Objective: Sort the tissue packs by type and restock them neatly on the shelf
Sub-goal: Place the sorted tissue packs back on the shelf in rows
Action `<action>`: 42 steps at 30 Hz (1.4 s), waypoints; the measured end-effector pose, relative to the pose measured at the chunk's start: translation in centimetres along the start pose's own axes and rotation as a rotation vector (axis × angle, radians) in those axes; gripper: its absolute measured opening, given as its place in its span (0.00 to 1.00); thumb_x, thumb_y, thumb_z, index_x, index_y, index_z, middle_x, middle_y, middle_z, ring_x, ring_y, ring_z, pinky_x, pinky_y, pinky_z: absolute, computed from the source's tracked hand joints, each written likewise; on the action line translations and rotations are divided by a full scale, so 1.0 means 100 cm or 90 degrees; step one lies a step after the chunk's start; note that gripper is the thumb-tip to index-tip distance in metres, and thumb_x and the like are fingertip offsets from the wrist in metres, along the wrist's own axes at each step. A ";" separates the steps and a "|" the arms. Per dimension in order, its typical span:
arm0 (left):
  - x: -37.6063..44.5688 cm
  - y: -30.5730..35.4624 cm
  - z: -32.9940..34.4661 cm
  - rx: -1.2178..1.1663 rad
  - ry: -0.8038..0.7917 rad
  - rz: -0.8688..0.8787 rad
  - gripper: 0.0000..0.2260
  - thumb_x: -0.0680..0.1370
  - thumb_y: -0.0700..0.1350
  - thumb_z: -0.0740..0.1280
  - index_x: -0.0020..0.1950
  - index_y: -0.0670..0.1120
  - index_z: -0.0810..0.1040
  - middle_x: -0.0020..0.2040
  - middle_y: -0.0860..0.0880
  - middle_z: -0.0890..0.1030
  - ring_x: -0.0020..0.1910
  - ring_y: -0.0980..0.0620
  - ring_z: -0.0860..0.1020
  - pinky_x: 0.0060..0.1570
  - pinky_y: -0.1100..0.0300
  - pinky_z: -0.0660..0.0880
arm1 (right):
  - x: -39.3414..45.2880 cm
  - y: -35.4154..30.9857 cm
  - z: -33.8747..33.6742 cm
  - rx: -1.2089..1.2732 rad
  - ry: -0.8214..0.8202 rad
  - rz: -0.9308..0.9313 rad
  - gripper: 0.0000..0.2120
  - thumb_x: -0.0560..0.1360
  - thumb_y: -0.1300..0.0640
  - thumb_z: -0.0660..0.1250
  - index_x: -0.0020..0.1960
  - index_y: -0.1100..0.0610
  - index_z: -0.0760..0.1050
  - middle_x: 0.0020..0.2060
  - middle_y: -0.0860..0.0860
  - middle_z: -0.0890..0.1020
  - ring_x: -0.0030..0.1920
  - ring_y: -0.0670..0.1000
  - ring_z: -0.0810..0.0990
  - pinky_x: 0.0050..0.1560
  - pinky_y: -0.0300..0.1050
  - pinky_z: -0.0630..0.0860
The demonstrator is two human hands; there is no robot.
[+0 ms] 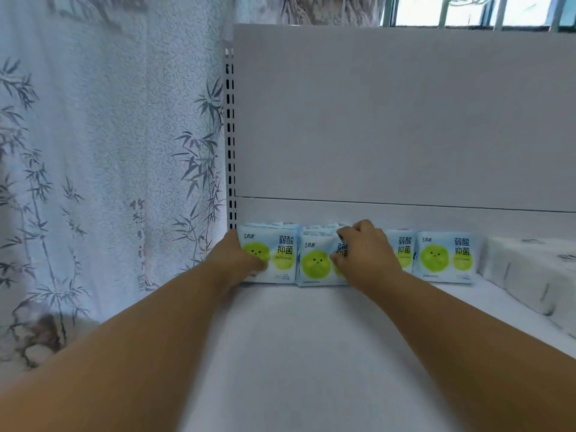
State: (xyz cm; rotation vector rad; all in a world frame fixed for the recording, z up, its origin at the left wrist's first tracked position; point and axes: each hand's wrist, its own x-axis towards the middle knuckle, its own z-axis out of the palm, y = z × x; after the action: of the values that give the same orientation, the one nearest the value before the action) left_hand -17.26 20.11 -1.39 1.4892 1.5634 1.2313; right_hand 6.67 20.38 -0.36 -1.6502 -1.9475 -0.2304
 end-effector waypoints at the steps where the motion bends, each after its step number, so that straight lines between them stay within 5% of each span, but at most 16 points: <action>1: 0.003 -0.003 -0.003 -0.009 0.000 -0.011 0.28 0.61 0.37 0.77 0.59 0.50 0.76 0.50 0.46 0.83 0.48 0.48 0.82 0.41 0.55 0.82 | 0.002 -0.003 0.000 0.013 -0.018 -0.004 0.20 0.77 0.49 0.66 0.67 0.55 0.73 0.61 0.54 0.71 0.61 0.56 0.69 0.60 0.50 0.71; 4: 0.016 -0.013 -0.010 0.024 0.016 -0.007 0.37 0.49 0.47 0.76 0.59 0.52 0.77 0.50 0.46 0.84 0.48 0.45 0.83 0.47 0.46 0.82 | 0.007 -0.015 0.002 0.020 -0.050 -0.017 0.19 0.77 0.51 0.66 0.65 0.57 0.73 0.62 0.55 0.71 0.61 0.58 0.72 0.59 0.48 0.69; 9: 0.007 -0.005 -0.011 0.042 0.011 -0.026 0.30 0.61 0.38 0.78 0.61 0.49 0.74 0.53 0.45 0.81 0.50 0.44 0.81 0.35 0.54 0.81 | 0.008 -0.017 0.000 0.005 -0.048 0.013 0.18 0.77 0.52 0.67 0.64 0.58 0.73 0.60 0.56 0.71 0.57 0.59 0.75 0.56 0.49 0.72; 13: 0.002 -0.002 -0.007 0.215 0.085 -0.004 0.30 0.58 0.58 0.76 0.57 0.51 0.73 0.57 0.46 0.74 0.56 0.46 0.76 0.57 0.48 0.78 | 0.005 -0.008 -0.010 -0.063 -0.022 0.035 0.18 0.78 0.52 0.66 0.64 0.58 0.72 0.59 0.57 0.71 0.58 0.59 0.73 0.57 0.50 0.72; 15: -0.003 0.000 0.000 0.229 0.074 0.022 0.33 0.58 0.62 0.74 0.60 0.51 0.75 0.57 0.46 0.76 0.54 0.46 0.78 0.57 0.48 0.77 | 0.002 -0.012 -0.012 -0.158 0.024 0.007 0.17 0.77 0.54 0.64 0.65 0.56 0.72 0.59 0.56 0.72 0.59 0.58 0.71 0.56 0.50 0.70; 21: -0.005 0.005 0.012 0.277 0.130 0.083 0.32 0.68 0.49 0.76 0.67 0.45 0.65 0.58 0.44 0.74 0.53 0.43 0.77 0.52 0.49 0.77 | -0.007 -0.041 0.000 -0.185 0.014 -0.117 0.22 0.76 0.51 0.63 0.68 0.52 0.66 0.59 0.53 0.72 0.58 0.56 0.70 0.56 0.52 0.69; 27: -0.006 0.007 0.009 0.382 0.153 0.099 0.28 0.73 0.48 0.72 0.68 0.45 0.63 0.59 0.42 0.71 0.54 0.40 0.75 0.53 0.47 0.75 | 0.000 -0.039 0.002 -0.087 -0.005 -0.088 0.19 0.76 0.56 0.65 0.66 0.55 0.68 0.59 0.55 0.71 0.58 0.56 0.69 0.57 0.49 0.71; 33: -0.029 0.020 0.020 0.424 0.156 0.079 0.39 0.73 0.48 0.73 0.76 0.47 0.53 0.63 0.41 0.64 0.59 0.40 0.73 0.54 0.49 0.74 | -0.006 -0.035 -0.007 -0.058 0.014 -0.082 0.19 0.75 0.56 0.66 0.64 0.57 0.69 0.58 0.56 0.71 0.58 0.57 0.69 0.55 0.50 0.70; 42: -0.109 0.054 0.066 0.537 0.229 0.137 0.30 0.72 0.46 0.72 0.70 0.47 0.63 0.61 0.42 0.70 0.57 0.43 0.72 0.55 0.49 0.74 | -0.053 -0.017 -0.043 -0.011 0.017 -0.175 0.21 0.75 0.53 0.67 0.67 0.54 0.68 0.59 0.55 0.72 0.58 0.57 0.71 0.53 0.51 0.70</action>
State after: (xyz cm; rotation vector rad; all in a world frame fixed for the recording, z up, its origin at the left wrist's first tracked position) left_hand -7.56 10.23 -0.36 2.0647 2.4040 1.0288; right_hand 6.77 13.45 0.82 -1.3778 -2.1535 -0.3729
